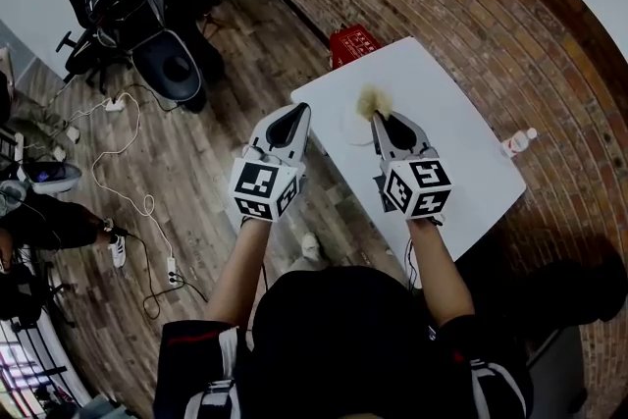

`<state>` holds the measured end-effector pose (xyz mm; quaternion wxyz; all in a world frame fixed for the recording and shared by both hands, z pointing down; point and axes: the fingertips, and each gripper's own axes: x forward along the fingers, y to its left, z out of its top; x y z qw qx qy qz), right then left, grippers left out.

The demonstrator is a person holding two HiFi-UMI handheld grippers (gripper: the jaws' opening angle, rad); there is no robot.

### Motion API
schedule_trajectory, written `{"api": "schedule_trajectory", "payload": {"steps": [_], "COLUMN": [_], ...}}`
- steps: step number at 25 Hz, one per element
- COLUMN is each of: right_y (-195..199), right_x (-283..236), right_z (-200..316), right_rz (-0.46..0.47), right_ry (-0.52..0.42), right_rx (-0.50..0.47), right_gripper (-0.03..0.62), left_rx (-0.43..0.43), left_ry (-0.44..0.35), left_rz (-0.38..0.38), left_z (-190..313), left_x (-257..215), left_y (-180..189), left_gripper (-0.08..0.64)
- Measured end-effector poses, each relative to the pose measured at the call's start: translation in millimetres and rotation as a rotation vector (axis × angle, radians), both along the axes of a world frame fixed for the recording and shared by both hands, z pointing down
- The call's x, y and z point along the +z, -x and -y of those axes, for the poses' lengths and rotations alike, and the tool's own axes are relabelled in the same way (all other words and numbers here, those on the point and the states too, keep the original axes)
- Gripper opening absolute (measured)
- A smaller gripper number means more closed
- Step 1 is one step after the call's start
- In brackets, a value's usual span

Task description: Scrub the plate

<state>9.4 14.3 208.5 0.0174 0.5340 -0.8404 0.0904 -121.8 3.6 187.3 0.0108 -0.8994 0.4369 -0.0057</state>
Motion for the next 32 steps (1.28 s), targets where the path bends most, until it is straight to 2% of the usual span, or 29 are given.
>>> {"api": "schedule_trajectory", "payload": {"steps": [9, 19, 24, 32], "right_y": [26, 44, 30, 8], "right_x": [2, 18, 33, 48], "right_z": [60, 95, 99, 102], "right_rz": [0.011, -0.012, -0.018, -0.013], "right_ry": [0.019, 0.068, 0.103, 0.135], "right_rx": [0.032, 0.072, 0.115, 0.137], "right_gripper": [0.04, 0.04, 0.039, 0.038], "left_rx": [0.045, 0.106, 0.145, 0.187], "left_ry": [0.031, 0.061, 0.086, 0.116], "left_rz": [-0.003, -0.008, -0.038, -0.014], "left_z": [59, 100, 109, 115], "left_x": [5, 19, 35, 54], "left_y": [25, 41, 29, -3], "left_gripper": [0.02, 0.02, 0.02, 0.02]}}
